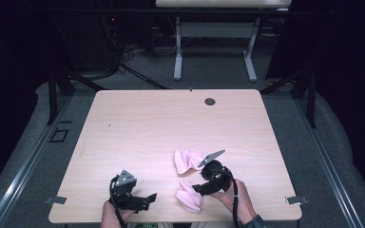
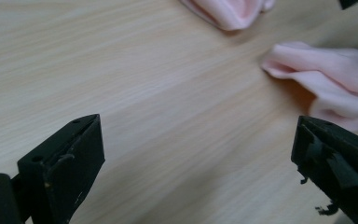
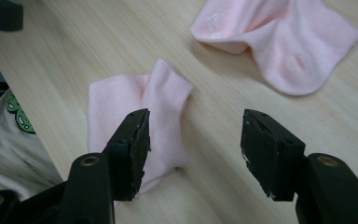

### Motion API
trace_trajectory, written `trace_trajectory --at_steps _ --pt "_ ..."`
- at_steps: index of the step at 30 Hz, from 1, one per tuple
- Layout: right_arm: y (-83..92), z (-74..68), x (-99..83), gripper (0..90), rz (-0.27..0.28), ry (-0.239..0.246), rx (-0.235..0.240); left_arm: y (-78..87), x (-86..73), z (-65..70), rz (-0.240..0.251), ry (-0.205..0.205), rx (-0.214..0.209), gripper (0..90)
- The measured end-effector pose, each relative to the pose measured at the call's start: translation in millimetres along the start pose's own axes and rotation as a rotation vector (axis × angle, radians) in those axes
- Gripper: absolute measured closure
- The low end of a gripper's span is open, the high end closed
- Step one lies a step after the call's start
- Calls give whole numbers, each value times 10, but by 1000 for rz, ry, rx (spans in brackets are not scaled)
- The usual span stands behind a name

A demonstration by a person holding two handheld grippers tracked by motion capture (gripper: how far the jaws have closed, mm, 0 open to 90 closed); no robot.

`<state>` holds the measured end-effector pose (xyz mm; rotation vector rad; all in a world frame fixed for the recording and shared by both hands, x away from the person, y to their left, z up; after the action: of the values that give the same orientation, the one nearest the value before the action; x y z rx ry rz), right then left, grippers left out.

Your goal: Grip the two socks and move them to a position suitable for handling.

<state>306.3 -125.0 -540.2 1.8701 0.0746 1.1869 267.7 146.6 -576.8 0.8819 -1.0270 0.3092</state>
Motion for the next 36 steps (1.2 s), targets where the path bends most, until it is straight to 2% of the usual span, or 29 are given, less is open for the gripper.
trace_trajectory --at_steps 5,8,9,10,11,12,14,15,16,17,18,19,20,21,23,24,26,27,29,34,36 --pt "-61 -62 -41 517 -33 4 25 -203 48 291 -40 -11 -121 75" --pt "-122 -74 -81 612 -61 3 27 -334 44 433 -65 -32 -165 159" --pt "-152 -82 -103 645 -69 -2 23 -366 45 469 -74 -41 -167 235" --pt "-152 -82 -103 645 -69 -2 23 -393 48 496 -75 -48 -165 235" --pt "-163 -87 -118 673 -75 -9 27 -415 51 513 -74 -50 -171 306" --pt "-163 -87 -118 673 -75 -9 27 -431 56 526 -73 -45 -167 306" --pt "-173 -82 -132 718 -82 -14 29 -452 64 538 -66 -45 -181 401" --pt "-184 -83 -139 735 -71 -24 31 -459 68 545 -66 -48 -170 450" --pt "-184 -83 -139 735 -71 -24 31 -466 68 554 -70 -51 -173 450" --pt "-185 -82 -144 754 -78 -32 35 -472 68 555 -78 -64 -172 489" --pt "-199 -74 -160 779 -77 -38 35 -479 64 566 -86 -58 -167 582" --pt "-204 -75 -171 797 -69 -43 37 -484 59 569 -92 -63 -169 620" --pt "-204 -75 -171 797 -69 -43 37 -490 55 573 -100 -68 -159 620" --pt "-202 -74 -173 823 -68 -49 39 -501 48 583 -106 -69 -148 703" --pt "-205 -74 -175 833 -55 -56 42 -507 46 582 -108 -78 -136 736" --pt "-200 -72 -177 845 -50 -55 37 -512 46 582 -115 -89 -131 811" --pt "-192 -72 -176 850 -48 -55 36 -526 39 589 -116 -90 -119 835" --pt "-186 -73 -175 854 -42 -53 34 -532 40 585 -124 -109 -119 854" --pt "-156 -80 -171 857 -32 -60 24 -535 43 596 -116 -112 -114 877" --pt "-68 -48 -167 857 2 -71 14 -518 79 577 -116 -141 -103 884" --pt "-9 -22 -168 857 19 -76 -6 -512 97 560 -117 -151 -100 885"
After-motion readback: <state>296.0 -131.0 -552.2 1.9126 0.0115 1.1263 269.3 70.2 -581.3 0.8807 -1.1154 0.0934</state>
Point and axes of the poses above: each handheld gripper's, and its own axes: y roughly backward along the jaws, x roughly out of its top, z roughly to its right, the point moved 2 cm from there along -y, roughly forward along the jaws, and after that the axes turned 14 degrees about z, right-handed, at the moved point
